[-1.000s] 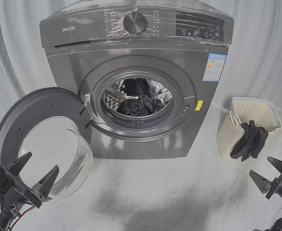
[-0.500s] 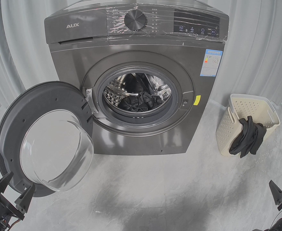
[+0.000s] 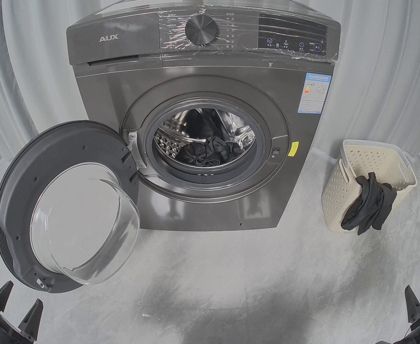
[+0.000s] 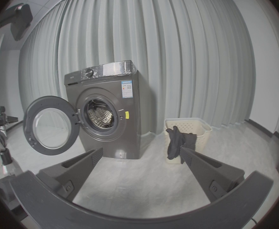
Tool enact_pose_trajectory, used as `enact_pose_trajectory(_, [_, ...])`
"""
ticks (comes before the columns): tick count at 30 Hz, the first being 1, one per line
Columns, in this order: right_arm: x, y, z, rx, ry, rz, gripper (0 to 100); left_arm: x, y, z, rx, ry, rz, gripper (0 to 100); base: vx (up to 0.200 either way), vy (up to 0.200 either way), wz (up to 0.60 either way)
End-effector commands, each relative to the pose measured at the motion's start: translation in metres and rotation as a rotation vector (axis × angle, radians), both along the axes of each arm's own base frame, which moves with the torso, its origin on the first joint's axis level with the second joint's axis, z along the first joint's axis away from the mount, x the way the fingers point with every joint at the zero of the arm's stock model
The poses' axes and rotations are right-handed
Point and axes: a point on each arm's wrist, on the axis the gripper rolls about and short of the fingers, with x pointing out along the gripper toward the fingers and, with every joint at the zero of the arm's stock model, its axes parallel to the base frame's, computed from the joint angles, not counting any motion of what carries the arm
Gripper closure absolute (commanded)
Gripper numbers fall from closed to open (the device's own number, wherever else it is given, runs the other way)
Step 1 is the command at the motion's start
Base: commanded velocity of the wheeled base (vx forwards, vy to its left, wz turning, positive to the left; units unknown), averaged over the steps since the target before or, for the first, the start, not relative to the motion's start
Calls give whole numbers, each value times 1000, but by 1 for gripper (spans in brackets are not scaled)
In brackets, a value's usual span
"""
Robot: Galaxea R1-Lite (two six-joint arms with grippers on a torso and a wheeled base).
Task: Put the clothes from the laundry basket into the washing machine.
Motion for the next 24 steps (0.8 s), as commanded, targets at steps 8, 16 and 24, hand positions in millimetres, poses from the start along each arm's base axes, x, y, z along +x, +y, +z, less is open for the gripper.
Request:
enact_pose_trajectory(8, [-2, -1, -8, -18, -9, -78, 0, -5, -1, -10, 91, -13, 162, 0, 0, 0, 0])
enact_pose_trajectory(16, [-2, -1, -8, -20, -10, -64, 0, -10, -4, -11, 70, -69, 224, 0, 0, 0, 0])
enact_pose_trajectory(24, [-2, -1, -8, -18, -11, -65, 0, -13, -7, -11, 79, -94, 45, 0, 0, 0, 0])
